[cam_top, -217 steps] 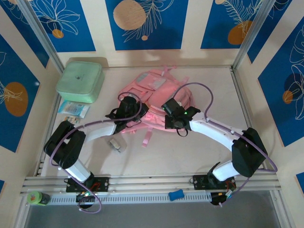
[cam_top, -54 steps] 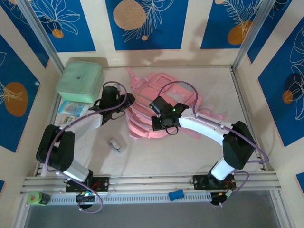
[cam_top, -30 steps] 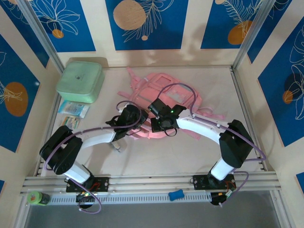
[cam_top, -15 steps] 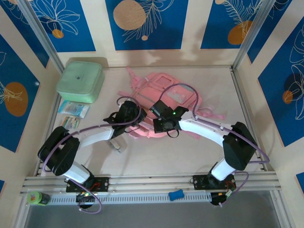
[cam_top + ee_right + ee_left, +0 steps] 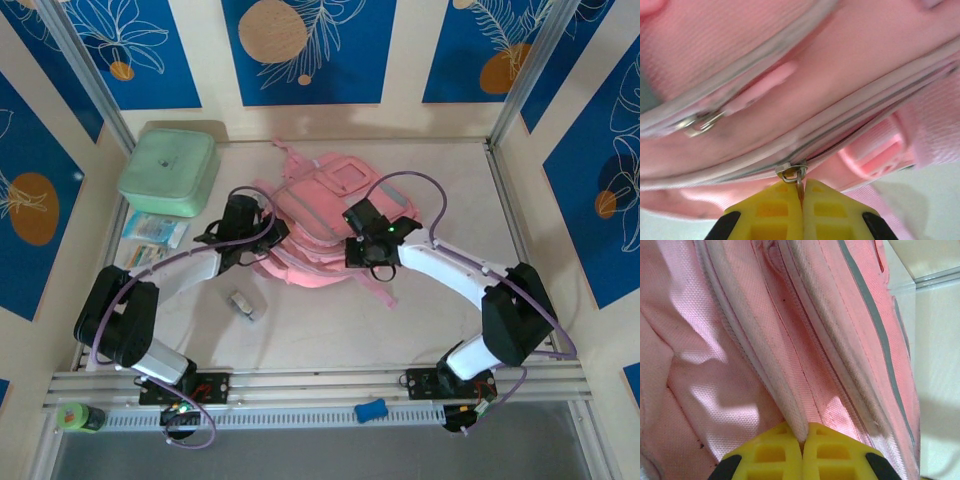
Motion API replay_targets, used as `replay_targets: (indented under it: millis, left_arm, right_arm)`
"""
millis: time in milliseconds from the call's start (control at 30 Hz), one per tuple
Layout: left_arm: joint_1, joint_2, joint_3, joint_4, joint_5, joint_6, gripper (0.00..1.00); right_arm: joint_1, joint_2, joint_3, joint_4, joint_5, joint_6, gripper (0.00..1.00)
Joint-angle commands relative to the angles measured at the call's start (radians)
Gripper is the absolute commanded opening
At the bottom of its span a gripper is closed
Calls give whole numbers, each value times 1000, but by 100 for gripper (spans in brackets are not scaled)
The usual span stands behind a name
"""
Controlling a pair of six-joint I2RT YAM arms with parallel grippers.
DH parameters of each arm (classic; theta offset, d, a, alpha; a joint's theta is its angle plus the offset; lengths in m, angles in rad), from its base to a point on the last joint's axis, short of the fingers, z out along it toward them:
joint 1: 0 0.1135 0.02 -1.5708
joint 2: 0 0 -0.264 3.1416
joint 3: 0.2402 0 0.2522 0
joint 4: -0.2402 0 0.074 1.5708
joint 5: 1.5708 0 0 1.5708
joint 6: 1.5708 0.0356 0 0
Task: Pack the student bag
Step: Zip the student bag at the center of the table.
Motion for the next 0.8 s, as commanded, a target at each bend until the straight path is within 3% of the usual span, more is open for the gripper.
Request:
replay_targets:
  millis: [0,267,500,600,767]
  left_arm:
    - [71,-36,38,-25,-17,82,0]
    - [99,-19,60,-77,-25,129,0]
    - [99,-16,79,-103,1,151,0]
    - [99,-62,68,-139,-16,164,26]
    - [60,-189,15,-187,-62,170,39]
  right_arm:
    - [-73,7,7,-128,37,-23,0]
    - [-191,90,75,-138,41,-21,0]
    - [-161,67,95,-102,-54,-74,0]
    - [-158,28,92,-120,-103,-77,15]
    - [-188,-63,53,-81,-263,-39,39]
